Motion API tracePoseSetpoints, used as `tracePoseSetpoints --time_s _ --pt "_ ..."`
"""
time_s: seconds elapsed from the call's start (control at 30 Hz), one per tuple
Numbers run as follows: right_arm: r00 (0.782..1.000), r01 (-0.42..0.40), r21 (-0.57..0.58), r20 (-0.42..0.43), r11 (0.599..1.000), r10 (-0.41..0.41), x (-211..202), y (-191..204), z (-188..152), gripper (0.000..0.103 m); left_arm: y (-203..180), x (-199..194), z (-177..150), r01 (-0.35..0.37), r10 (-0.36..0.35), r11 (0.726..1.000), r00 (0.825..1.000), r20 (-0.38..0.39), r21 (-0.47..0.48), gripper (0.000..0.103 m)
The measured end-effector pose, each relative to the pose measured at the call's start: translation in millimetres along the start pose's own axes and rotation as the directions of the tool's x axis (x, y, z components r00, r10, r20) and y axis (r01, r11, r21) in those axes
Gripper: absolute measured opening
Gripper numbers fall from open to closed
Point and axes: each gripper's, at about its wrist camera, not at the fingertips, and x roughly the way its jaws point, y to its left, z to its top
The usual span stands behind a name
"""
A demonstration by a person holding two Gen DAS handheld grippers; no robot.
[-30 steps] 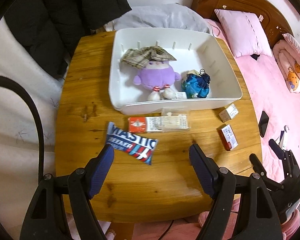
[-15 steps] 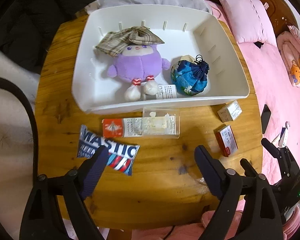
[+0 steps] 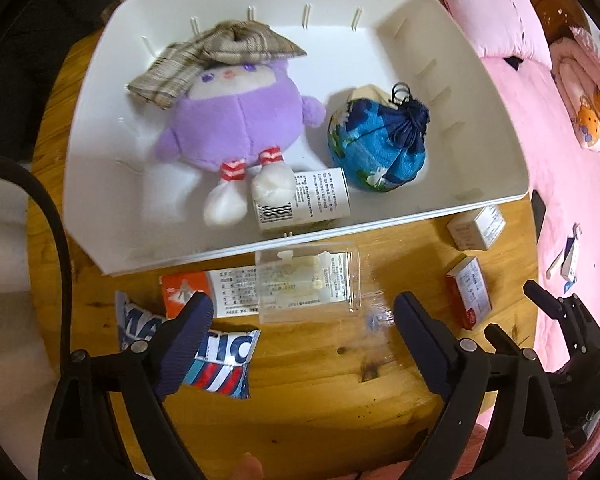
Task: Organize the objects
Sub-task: 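Grasp the clear plastic box with the left tool while the right tool grasps the red-white medicine box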
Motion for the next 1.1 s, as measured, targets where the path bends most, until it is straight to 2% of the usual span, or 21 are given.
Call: tracePoseSetpoints --time_s 0.1,0.3,0.4,0.53,0.77,0.87,0.93,1.0,1.1 --pt "0.999 0.01 -0.006 -0.044 1.0 -0.01 9.2 2.3 0.0 0.072 -0.8 7.7 1.9 -0.011 0.011 1.0 1.0 -0.022 0.014 0.093" --pt "0.997 0.022 -0.015 -0.077 1.0 -0.023 17.6 4.2 1.9 0.072 0.3 15.4 4.0 -0.043 0.044 0.999 0.998 -0.039 0.027 0.093" --pt "0.995 0.028 -0.004 -0.1 1.0 -0.029 22.9 2.1 3.8 0.067 2.8 17.4 4.8 -0.036 0.037 0.999 0.998 -0.046 0.019 0.093" --pt "0.994 0.027 -0.007 -0.109 1.0 -0.027 24.8 2.3 4.7 0.065 3.3 18.0 5.9 -0.034 0.035 0.999 0.998 -0.045 0.032 0.093" --pt "0.991 0.022 -0.059 -0.134 0.998 -0.03 29.2 11.5 6.7 0.057 3.6 22.0 7.6 -0.028 0.031 0.998 0.997 -0.067 0.054 0.09" --pt "0.991 0.018 -0.075 -0.133 0.997 -0.028 28.9 14.6 7.4 0.056 2.4 22.8 6.9 -0.045 0.051 0.996 0.996 -0.07 0.076 0.09" --pt "0.99 0.017 -0.083 -0.138 0.996 -0.028 29.9 16.2 7.8 0.052 2.2 23.2 6.0 -0.05 0.056 0.995 0.996 -0.074 0.088 0.087" --pt "0.989 0.02 -0.093 -0.147 0.996 -0.033 31.3 17.9 8.1 0.048 2.8 23.3 5.4 -0.056 0.064 0.994 0.995 -0.08 0.09 0.077" --pt "0.987 0.022 -0.105 -0.157 0.994 -0.039 32.6 20.3 8.0 0.042 3.4 21.7 5.0 -0.048 0.055 0.995 0.995 -0.078 0.091 0.071"
